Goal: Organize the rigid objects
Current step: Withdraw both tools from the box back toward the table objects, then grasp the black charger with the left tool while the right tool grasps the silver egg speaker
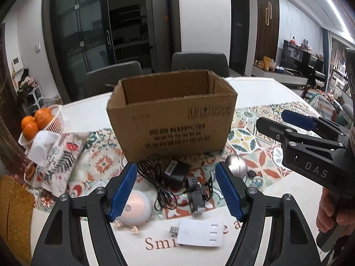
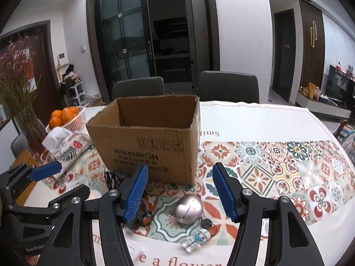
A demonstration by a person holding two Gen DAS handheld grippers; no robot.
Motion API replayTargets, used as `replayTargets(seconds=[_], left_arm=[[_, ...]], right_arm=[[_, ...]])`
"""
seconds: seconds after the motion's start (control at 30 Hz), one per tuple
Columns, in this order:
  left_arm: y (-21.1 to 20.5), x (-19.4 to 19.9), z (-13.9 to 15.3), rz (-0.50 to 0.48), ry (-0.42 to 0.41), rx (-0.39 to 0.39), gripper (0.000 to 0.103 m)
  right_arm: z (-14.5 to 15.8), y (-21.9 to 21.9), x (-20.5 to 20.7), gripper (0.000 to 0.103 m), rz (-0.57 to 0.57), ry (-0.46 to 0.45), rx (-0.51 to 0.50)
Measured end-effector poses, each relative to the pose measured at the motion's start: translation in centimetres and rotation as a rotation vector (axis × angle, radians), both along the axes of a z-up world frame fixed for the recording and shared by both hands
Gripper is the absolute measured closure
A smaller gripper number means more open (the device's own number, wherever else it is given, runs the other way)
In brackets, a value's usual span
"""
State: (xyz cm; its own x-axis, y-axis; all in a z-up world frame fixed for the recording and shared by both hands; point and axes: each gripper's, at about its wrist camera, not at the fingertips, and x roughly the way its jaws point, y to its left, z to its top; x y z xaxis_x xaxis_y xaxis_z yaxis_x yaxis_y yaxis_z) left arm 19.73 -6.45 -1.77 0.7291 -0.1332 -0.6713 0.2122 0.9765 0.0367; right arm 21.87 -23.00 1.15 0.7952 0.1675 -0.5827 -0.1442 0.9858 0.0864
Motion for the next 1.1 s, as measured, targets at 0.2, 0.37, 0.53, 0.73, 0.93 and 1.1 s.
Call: replayTargets(seconds=[0.2,0.37,0.53,0.73,0.93,1.1], left_arm=[[-0.7,-0.2,-1.9,0.004,0.045,-0.007,0.024],[-1.2,0.0,-3.1,-0.002,0.076,-0.004,0.020],[-1.7,0.5,-4.4,-0.018,0.128,-0.013,0.020],[-2.2,0.9,-6.2,-0.028,0.188,-0.030,0.021],[-2.6,1.5,-7.8,-0.036,0.234,-0.043,0.021],[-2.8,2.0,-9.0,-0.013,0.246,-0.046,0.022]], right_arm=[[-1.6,-0.4,0.0,0.038,0.027,0.013,-0.013],[-2.7,-0.6,0.2,0.037,0.049,0.026,-0.023],[-3.7,-1.0,0.4,0.032,0.065,0.033,-0.032],[-5.0,-1.3,0.9,0.032,0.077,0.056,-0.043],[-6.4,-1.4,1.3,0.032,0.092,0.087,-0.072],[-7.3,-1.4,1.7,0.032,0.122,0.114,-0.084]])
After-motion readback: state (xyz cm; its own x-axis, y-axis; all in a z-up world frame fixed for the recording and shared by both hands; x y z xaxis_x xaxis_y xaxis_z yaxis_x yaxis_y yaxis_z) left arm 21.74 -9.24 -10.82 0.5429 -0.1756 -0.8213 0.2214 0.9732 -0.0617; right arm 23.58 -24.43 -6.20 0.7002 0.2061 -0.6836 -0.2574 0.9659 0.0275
